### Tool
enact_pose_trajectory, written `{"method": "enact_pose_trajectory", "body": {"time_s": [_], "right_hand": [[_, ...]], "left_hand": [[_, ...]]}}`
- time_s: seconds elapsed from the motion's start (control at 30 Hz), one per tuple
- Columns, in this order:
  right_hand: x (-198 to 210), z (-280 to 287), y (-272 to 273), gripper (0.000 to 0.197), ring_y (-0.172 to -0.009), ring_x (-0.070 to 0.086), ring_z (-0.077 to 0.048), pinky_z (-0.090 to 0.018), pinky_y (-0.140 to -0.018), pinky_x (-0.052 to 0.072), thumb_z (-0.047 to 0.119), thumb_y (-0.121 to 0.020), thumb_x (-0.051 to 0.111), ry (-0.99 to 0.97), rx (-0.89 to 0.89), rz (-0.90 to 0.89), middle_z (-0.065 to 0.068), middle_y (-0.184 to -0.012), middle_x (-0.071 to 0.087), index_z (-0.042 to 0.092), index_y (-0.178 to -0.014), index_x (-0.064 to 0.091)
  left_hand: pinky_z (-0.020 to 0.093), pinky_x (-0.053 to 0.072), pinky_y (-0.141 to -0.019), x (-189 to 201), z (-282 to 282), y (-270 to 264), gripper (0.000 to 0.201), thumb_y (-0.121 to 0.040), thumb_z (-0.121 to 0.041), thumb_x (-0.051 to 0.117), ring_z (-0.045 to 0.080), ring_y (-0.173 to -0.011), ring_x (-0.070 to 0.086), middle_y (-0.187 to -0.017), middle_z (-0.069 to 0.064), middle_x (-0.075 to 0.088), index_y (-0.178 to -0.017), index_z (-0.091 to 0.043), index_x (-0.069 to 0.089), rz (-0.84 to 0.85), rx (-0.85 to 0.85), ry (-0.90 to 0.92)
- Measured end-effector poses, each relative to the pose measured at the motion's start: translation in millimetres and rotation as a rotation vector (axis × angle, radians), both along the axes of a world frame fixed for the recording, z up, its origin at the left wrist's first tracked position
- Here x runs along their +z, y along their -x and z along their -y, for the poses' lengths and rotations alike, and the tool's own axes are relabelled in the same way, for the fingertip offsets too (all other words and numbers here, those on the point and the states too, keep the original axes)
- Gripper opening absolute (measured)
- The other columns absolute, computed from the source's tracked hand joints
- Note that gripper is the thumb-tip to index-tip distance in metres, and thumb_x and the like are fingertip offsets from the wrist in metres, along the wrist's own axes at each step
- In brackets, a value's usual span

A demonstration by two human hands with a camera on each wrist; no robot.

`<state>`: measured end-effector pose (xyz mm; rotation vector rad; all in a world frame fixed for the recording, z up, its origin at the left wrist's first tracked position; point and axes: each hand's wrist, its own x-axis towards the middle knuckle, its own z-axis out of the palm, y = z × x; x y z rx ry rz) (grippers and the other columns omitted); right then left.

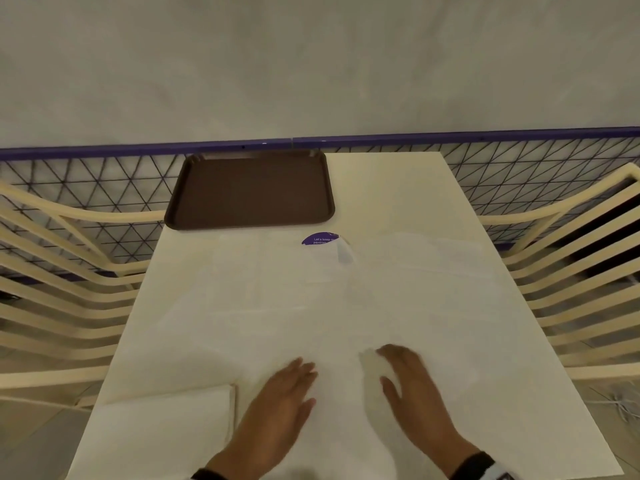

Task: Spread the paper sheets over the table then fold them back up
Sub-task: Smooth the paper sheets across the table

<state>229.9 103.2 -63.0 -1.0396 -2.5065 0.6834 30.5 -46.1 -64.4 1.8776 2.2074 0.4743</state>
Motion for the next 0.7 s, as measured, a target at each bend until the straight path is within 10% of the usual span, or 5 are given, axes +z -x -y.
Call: {"method": "enact_pose_trajectory", "body": {"time_s": [0.2, 0.3, 0.5, 0.6, 0.7], "right_hand": [[-37.9, 38.3, 25.5, 0.067, -0.137, 0.024, -0.008, -0.025, -0.113, 0.007, 0.055, -0.097, 0.016, -0.060, 0.410, 0.433, 0.002, -0.153, 0.024, 0.013, -0.148, 0.003], [-48.4, 35.2, 13.4, 0.071, -0.142, 0.014, -0.014, -0.029, -0.112, 0.006, 0.059, -0.096, 0.019, -0.087, 0.409, 0.491, 0.002, -0.150, 0.031, 0.013, -0.147, 0.002], [-45.8, 6.4, -31.0, 0.063, -0.144, -0.004, -0.010, -0.030, -0.111, 0.004, 0.054, -0.097, 0.015, -0.137, 0.277, 0.574, 0.002, -0.158, -0.006, 0.020, -0.148, 0.002], [-43.3, 6.2, -32.8, 0.063, -0.144, -0.007, -0.010, -0.029, -0.111, 0.002, 0.054, -0.097, 0.013, -0.105, 0.242, 0.636, 0.003, -0.158, -0.007, 0.020, -0.148, 0.000], [-39.7, 6.0, -25.3, 0.060, -0.144, -0.007, -0.010, -0.026, -0.112, -0.001, 0.054, -0.096, 0.008, -0.025, 0.236, 0.662, 0.005, -0.158, -0.004, 0.024, -0.148, 0.014]], "left_hand": [[0.026, 0.007, -0.112, -49.8, -0.2, -15.4, 0.062, -0.099, -0.046, 0.012, 0.021, -0.141, 0.017, -0.157, 0.007, -0.003, -0.148, -0.008, 0.004, -0.060, -0.213, 0.288], [0.027, 0.007, -0.111, -52.5, 4.5, -8.0, 0.063, -0.098, -0.049, 0.010, 0.019, -0.141, 0.008, -0.157, 0.008, -0.003, -0.148, -0.010, 0.005, -0.118, -0.209, 0.349], [0.025, 0.001, -0.113, -53.1, 26.9, 20.4, 0.062, -0.098, -0.045, 0.002, 0.016, -0.145, -0.006, -0.158, 0.005, -0.004, -0.149, -0.009, 0.003, -0.211, -0.073, 0.327], [0.019, 0.026, -0.108, -41.7, 21.2, 25.1, 0.058, -0.099, -0.040, 0.007, 0.005, -0.138, 0.029, -0.153, 0.000, 0.025, -0.137, -0.016, 0.044, -0.075, 0.008, 0.260], [0.026, 0.053, -0.077, -17.2, 1.0, 19.5, 0.022, -0.088, -0.021, 0.050, 0.020, -0.094, 0.067, -0.109, 0.002, 0.062, -0.094, -0.015, 0.071, 0.097, 0.242, 0.081]]}}
